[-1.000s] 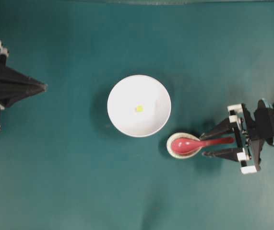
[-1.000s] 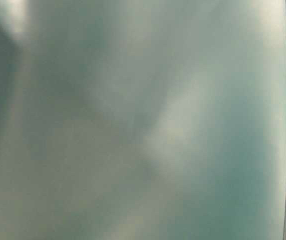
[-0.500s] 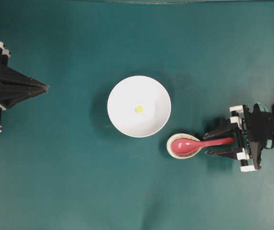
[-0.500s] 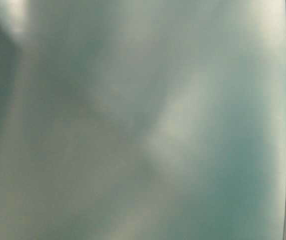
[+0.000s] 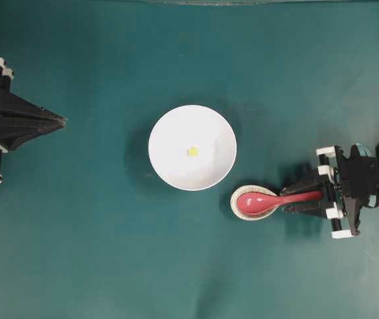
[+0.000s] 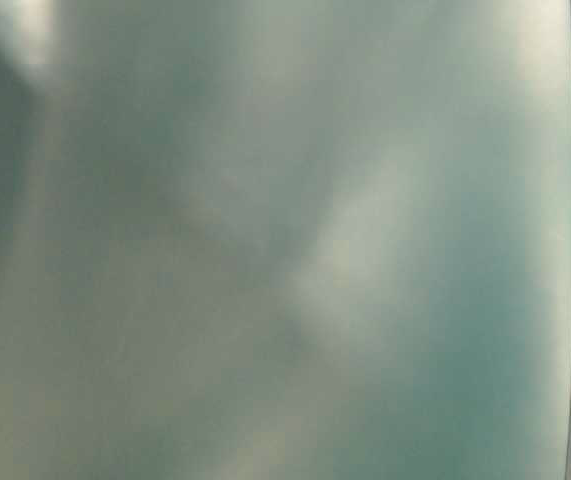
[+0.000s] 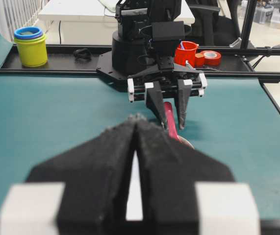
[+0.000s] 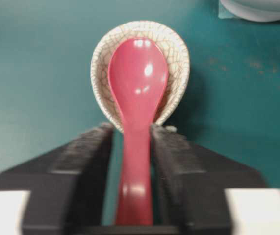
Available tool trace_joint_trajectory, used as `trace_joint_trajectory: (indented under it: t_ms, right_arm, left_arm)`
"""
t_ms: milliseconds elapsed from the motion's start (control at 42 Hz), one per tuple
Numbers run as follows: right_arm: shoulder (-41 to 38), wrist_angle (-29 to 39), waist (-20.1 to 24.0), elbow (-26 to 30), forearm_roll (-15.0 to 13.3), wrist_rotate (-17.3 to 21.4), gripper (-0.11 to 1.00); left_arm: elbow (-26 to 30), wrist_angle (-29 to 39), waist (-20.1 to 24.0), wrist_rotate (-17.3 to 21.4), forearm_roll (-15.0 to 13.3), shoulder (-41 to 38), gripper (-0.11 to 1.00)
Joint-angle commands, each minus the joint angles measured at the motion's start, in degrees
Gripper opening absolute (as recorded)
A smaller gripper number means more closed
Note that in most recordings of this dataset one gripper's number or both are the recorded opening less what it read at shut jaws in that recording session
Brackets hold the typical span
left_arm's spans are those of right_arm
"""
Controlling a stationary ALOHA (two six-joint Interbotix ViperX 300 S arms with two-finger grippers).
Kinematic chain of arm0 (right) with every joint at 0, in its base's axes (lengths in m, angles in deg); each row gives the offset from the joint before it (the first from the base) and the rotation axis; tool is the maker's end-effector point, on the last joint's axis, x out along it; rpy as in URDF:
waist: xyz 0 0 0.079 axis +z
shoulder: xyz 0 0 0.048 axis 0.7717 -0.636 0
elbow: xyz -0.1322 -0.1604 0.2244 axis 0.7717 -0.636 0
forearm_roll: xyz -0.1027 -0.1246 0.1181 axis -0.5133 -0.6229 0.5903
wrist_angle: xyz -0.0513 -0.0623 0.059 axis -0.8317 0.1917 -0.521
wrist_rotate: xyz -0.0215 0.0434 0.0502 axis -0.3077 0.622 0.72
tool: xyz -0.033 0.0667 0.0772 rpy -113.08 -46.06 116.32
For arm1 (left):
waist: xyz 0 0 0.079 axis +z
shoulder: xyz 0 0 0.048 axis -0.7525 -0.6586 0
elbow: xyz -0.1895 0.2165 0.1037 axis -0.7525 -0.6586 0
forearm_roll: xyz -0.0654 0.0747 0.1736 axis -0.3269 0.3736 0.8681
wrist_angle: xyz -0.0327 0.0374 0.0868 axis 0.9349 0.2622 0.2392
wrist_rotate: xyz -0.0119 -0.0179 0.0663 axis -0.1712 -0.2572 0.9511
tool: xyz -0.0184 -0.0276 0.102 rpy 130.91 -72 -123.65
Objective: Scoop the yellow hexagonal prism block from the bowl with a spoon using the right arm.
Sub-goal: 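Close the right gripper on the pink spoon's handle end, then lift the spoon off the rest and carry it into the white bowl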
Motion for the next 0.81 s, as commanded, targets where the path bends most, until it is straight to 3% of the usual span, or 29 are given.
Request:
trace_joint_trajectory:
  t_ms: [0, 48, 405, 595, 786]
  right_arm:
    - [0.9, -0.9, 0.2, -0.2, 0.1, -0.1, 0.32]
    - [1.1, -0.9, 0.2, -0.3, 0.1, -0.1, 0.24]
    - [9.1, 1.6, -0.4, 0.2, 0.2, -0.1, 0.23]
    - [18.4, 11.2, -3.2, 1.9, 0.2, -0.7, 0.23]
    - [27.4, 26.5, -8.3, 5.6, 0.1, -2.9, 0.23]
  left_arm:
    - [1.1, -0.5, -0.1, 0.1, 0.1, -0.4, 0.00]
    - [1.1, -0.6, -0.1, 0.1, 0.1, -0.4, 0.00]
    - [1.1, -0.5, -0.1, 0.2, 0.1, -0.4, 0.00]
    - [1.1, -0.5, -0.1, 0.2, 0.1, -0.3, 0.00]
    - [1.1, -0.4, -0.1, 0.3, 0.1, -0.4, 0.00]
